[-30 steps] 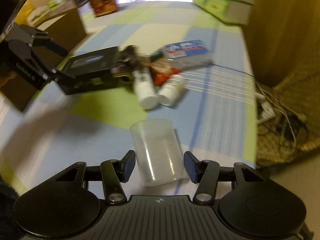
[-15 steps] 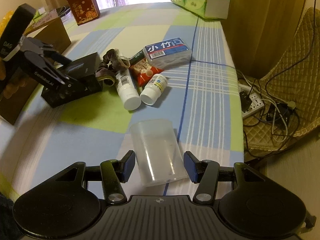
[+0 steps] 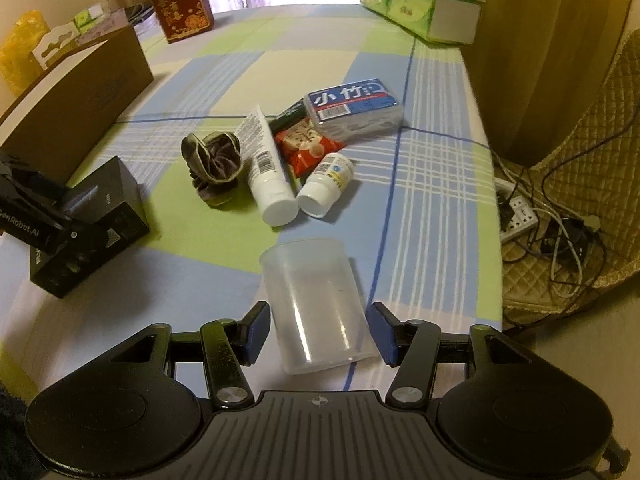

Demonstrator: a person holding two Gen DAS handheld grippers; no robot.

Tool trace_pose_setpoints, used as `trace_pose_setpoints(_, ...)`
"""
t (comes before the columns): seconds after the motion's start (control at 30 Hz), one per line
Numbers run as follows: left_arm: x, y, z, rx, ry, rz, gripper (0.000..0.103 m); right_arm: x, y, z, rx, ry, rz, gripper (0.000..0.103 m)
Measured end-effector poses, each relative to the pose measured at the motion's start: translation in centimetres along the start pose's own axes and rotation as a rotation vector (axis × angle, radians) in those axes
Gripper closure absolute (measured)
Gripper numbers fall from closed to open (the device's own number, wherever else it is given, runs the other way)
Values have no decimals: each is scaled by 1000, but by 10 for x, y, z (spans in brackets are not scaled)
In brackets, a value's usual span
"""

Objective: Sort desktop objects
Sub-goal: 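Carry the black box and clear cup over the cardboard box with both tools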

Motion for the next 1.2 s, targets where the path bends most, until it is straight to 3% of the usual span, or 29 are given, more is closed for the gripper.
trace_pose_setpoints(0.1, 6, -1, -3, 35, -67, 13, 10, -2, -2, -1, 0, 9, 7, 34)
trace_pose_setpoints(0.2, 17, -7, 0, 50, -163, -35, 19, -3, -5, -2, 2, 15, 9, 34)
trace_pose_setpoints(0.3, 25, -5, 7, 90, -218, -67, 21, -6, -8, -2, 9, 26, 14, 34)
trace_pose_setpoints(0.37, 23, -4, 12, 97, -201, -68, 22, -8, -12, 0, 2, 28, 24, 37)
trace_pose_setpoints(0.4, 23, -3, 14, 97, -190, -66, 22, -8, -16, 0, -10, 25, 27, 50)
trace_pose_setpoints(0.43, 22, -2, 16, 98, -177, -63, 23, -9, -17, 2, -11, 29, 37, 54)
trace_pose_setpoints(0.67, 10, 22, 27, 145, -72, -21, 24, -26, -11, 5, -15, 39, 40, 54)
trace_pose_setpoints(1.2, -42, 107, 52, 284, 120, 40, 24, -111, 34, -31, 111, 80, -127, 54)
Point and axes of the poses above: each gripper's, at about its wrist camera, not at the fingertips, and y roughly against the way its jaws point, x to its right, z to its underside, the point moved 1 cm from there along -y, roughly the way its jaws point, and after that the axes turned 7 degrees about -z, right-handed, at the moved point
